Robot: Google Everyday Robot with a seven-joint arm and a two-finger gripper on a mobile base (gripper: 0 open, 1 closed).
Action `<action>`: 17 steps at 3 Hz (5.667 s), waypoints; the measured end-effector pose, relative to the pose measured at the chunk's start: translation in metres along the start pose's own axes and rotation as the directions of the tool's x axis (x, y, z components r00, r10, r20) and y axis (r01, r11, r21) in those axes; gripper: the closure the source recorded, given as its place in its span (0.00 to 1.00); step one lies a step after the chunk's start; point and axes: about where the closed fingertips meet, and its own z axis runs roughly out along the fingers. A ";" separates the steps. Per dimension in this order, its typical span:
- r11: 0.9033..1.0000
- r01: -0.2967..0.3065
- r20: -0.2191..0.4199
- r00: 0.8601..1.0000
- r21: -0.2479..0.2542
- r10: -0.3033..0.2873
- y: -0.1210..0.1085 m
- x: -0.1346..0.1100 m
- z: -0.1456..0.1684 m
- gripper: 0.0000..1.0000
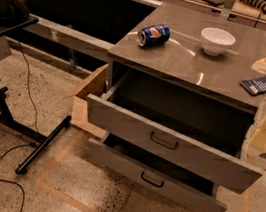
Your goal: Place rxbar blueberry into white bowl
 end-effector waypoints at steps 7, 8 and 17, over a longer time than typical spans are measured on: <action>0.994 0.095 -0.051 0.994 0.057 -0.092 -0.190 0.106 0.077 0.00; 0.994 0.082 -0.121 0.990 0.074 -0.073 -0.199 0.138 0.072 0.00; 0.764 -0.637 0.635 0.635 0.106 0.441 -0.277 0.217 0.094 0.00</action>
Offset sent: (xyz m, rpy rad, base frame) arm 0.0384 -0.0421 -0.0012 0.0822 -0.0229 0.0325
